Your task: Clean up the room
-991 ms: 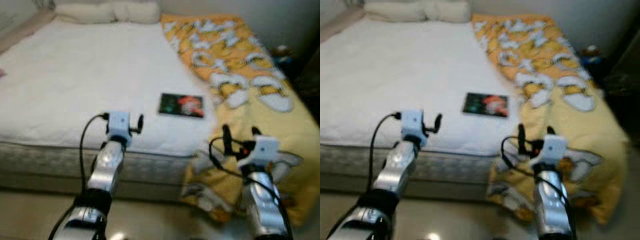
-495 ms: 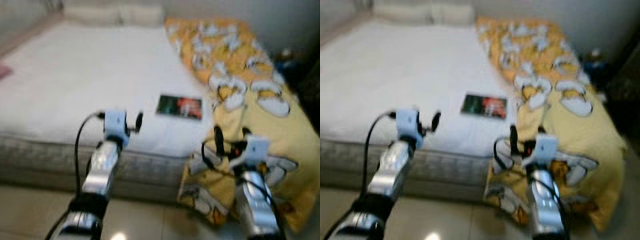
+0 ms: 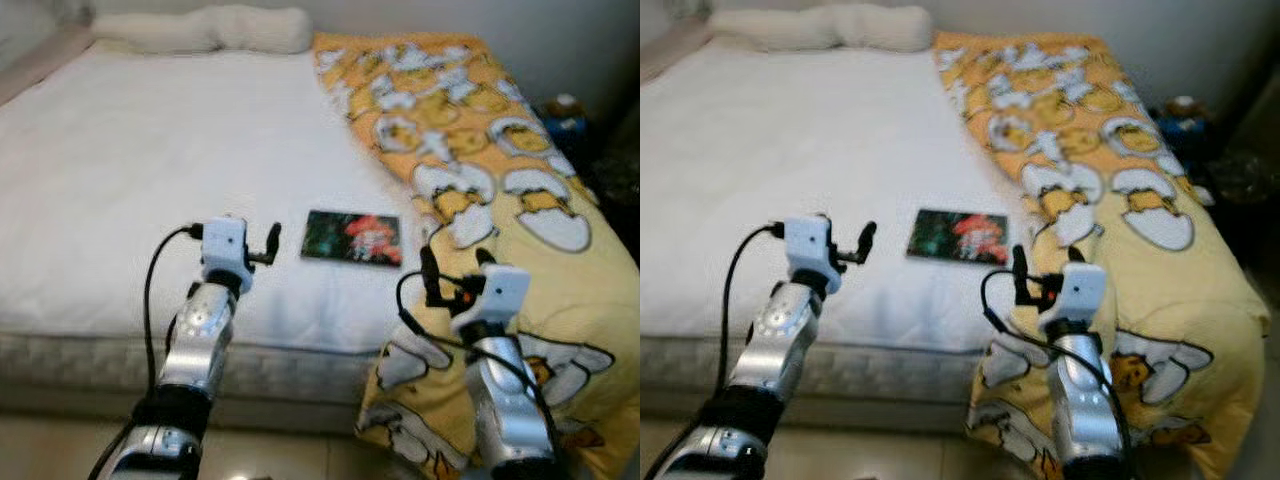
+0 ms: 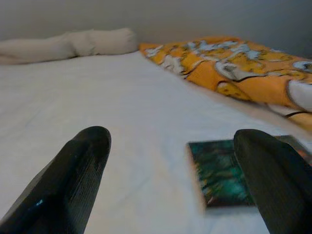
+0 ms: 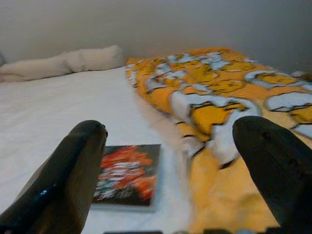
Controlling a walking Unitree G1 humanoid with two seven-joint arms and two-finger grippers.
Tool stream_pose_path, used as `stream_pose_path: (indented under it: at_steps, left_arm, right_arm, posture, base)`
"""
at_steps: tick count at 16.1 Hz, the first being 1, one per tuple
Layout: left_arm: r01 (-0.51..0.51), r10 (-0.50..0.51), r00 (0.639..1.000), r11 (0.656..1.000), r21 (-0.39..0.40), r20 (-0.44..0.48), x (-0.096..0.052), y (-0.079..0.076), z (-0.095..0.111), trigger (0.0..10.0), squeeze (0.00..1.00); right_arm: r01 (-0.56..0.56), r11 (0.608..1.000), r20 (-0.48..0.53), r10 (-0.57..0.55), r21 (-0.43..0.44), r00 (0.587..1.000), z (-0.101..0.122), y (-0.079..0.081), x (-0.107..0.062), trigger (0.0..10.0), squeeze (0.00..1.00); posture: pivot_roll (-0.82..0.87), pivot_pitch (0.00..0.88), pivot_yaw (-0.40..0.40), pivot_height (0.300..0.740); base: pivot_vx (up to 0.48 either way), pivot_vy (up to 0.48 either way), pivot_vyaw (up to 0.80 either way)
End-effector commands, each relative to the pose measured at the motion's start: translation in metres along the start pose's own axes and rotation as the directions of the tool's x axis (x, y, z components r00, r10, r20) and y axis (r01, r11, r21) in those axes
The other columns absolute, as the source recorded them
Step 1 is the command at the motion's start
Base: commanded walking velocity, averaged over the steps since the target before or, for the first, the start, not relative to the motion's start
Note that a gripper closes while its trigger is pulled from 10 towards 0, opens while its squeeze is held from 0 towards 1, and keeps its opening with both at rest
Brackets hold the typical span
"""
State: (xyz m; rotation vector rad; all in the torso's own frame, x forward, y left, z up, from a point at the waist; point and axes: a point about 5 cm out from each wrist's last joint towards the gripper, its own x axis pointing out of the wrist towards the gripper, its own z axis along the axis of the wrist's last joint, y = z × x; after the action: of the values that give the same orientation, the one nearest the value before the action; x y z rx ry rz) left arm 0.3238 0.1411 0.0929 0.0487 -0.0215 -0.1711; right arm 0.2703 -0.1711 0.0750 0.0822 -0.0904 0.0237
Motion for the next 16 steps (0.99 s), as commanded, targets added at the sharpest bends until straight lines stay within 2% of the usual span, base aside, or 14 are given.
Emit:
stream_pose_path:
  at_steps: [1, 11, 16]
  left_arm:
    - [0.031, -0.031, 0.999, 1.0, 0.0, 0.012, 0.0026, -0.0085, 0.0041, 10.0, 0.0]
    - [0.065, -0.065, 0.998, 0.998, -0.017, 0.007, 0.0031, -0.0135, 0.0045, 10.0, 0.0]
    - [0.065, -0.065, 0.998, 0.997, -0.044, 0.0, 0.0022, -0.0166, 0.0038, 10.0, 0.0]
  right_arm:
    - [0.022, 1.0, 0.002, -0.022, -0.012, 1.0, 0.001, -0.0081, -0.0009, 10.0, 0.16]
    - [0.02, 1.0, 0.01, -0.02, -0.015, 1.0, 0.0017, -0.0079, 0.0011, 10.0, 0.15]
    - [0.025, 1.0, 0.009, -0.025, -0.014, 1.0, 0.0013, -0.0082, -0.0001, 10.0, 0.16]
  posture:
    - [-0.08, 0.0, 0.017, 0.736]
    - [-0.07, 0.0, 0.019, 0.736]
    - [-0.08, 0.0, 0.02, 0.736]
  base:
    - [0.48, 0.0, 0.0]
    - [0.48, 0.0, 0.0]
    - [0.0, 0.0, 0.0]
